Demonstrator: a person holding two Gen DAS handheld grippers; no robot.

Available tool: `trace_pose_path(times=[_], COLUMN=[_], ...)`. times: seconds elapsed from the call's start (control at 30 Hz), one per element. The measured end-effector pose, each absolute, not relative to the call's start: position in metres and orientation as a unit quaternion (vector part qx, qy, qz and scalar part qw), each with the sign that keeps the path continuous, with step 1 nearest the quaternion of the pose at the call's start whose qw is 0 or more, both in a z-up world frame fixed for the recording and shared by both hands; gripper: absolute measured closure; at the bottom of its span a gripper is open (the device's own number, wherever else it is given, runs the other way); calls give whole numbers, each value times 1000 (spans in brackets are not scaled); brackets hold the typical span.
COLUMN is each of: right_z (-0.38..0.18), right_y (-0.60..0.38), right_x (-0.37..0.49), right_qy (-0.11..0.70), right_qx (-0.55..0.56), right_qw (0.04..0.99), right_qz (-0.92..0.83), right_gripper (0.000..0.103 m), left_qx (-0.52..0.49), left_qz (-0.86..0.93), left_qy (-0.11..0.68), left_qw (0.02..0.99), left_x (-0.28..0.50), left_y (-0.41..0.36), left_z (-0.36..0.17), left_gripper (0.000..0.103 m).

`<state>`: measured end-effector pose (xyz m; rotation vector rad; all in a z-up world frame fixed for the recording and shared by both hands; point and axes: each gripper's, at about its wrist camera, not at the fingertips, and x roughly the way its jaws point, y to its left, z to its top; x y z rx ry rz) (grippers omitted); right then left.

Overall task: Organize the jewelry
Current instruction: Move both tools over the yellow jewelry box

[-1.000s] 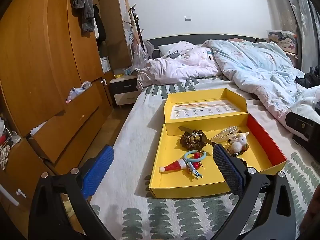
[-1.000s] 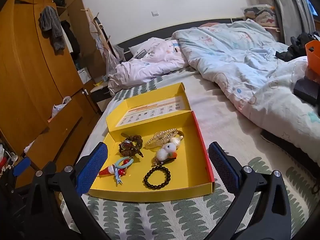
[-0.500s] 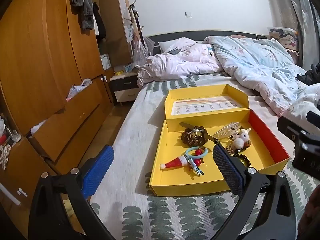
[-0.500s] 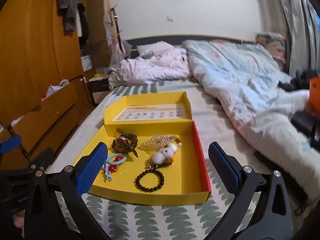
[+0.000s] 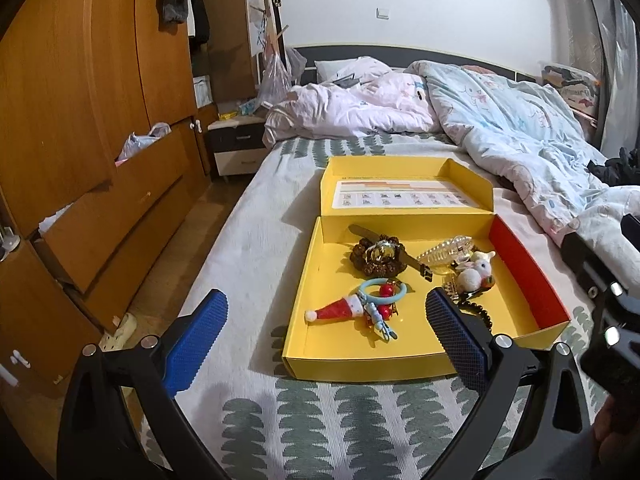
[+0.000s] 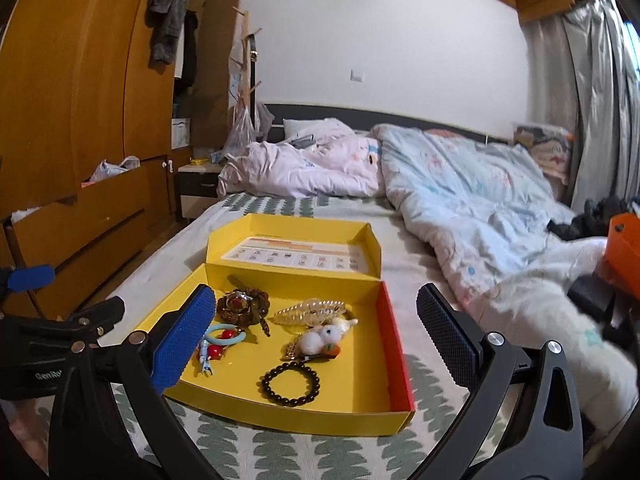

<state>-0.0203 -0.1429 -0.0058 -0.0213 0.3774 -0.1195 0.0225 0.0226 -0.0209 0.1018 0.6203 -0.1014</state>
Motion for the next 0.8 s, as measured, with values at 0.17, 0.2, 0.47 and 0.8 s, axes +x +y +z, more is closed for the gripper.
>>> trace_pose_path(times=[0.17, 0.2, 0.47, 0.8], right_z=[-19, -23, -40, -39], right_y=[-151, -153, -166, -167], right_x=[-7, -2, 10, 9], right_qy=[240, 257, 310, 325], right_qx=[22, 29, 90, 91], right_qw=[969, 964, 945, 941], right_qz=[-54, -55, -45, -41], right_gripper=[3, 3, 3, 3], left_qx=[64, 65, 61, 52], left_qz=[-28, -28, -11, -10], left_qy=[324, 331, 363, 363], left_qw=[943, 941, 930, 930], left_x=[34, 36, 46, 44], left_y=[20, 20, 20, 19], left_z=[-33, -36, -52, -52], left_gripper=[4, 4, 4, 4])
